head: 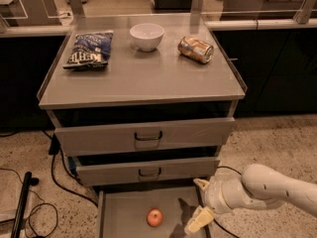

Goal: Pick apple from bottom drawer and place on counter

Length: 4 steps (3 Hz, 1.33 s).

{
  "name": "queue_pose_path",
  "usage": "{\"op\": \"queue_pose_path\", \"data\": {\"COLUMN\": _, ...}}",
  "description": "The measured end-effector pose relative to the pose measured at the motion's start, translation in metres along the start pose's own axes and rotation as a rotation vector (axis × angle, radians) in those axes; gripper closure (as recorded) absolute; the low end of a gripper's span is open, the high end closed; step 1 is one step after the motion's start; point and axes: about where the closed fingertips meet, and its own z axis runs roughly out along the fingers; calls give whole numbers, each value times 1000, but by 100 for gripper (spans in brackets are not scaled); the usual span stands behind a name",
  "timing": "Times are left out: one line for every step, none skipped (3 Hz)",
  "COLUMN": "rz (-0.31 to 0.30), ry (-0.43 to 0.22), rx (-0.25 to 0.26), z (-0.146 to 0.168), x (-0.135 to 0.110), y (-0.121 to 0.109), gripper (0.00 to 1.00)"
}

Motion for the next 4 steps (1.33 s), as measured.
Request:
{"op": "queue_pose_path", "data": {"rz": 15, "ry": -54, "rx": -21, "z": 35, "x": 22, "y": -18, "gripper": 0}}
{"op": "queue_pose_path", "data": {"rz": -21, "ry": -114, "rx": -41, "z": 73, "x": 45, "y": -28, "gripper": 0}}
{"op": "queue_pose_path", "data": {"rz": -110, "ry": -139, "rx": -39, "z": 104, "x": 57, "y": -34, "gripper": 0}}
{"op": "queue_pose_path", "data": {"rz": -176, "ry": -125, "rx": -20, "z": 130, "x": 68, "y": -40, "gripper": 0}}
